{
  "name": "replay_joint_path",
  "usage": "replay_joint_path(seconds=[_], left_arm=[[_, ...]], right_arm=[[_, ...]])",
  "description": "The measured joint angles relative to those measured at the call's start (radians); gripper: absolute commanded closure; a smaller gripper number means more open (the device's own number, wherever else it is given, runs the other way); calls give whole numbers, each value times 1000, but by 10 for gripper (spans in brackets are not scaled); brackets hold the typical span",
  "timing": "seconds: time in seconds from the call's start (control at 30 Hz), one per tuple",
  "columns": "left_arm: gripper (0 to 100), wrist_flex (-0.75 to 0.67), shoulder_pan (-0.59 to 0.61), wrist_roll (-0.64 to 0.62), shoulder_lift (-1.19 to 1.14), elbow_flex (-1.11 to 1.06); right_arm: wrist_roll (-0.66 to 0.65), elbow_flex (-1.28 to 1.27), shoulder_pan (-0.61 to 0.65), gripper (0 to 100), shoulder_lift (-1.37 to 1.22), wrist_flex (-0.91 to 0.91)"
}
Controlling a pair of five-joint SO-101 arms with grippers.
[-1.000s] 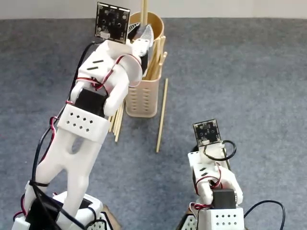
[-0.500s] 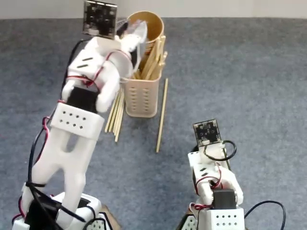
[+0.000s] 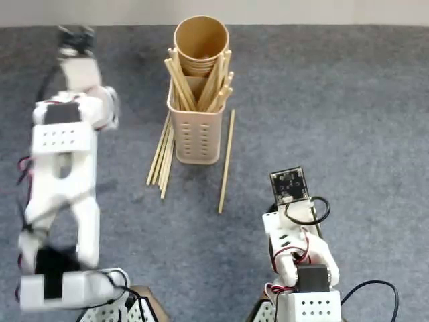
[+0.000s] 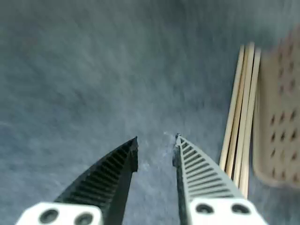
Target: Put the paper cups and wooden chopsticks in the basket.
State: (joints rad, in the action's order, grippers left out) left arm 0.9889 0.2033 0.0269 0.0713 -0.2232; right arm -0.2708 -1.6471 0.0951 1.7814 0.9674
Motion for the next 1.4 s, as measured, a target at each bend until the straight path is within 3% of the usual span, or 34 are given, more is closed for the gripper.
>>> replay_joint_path(seconds=[0.1,0.3,0.77,1.4], left_arm=[[831,41,-66,71,-153,41],[804,127,-149,87,-371,183],[804,160,-160,94,-675,431],[804,480,-155,94,-750,804]], right_arm=[[0,0,0,850,0,0],[0,0,0,850,0,-21],[0,-2,0,850,0,-31],[0,-2,0,850,0,-31]])
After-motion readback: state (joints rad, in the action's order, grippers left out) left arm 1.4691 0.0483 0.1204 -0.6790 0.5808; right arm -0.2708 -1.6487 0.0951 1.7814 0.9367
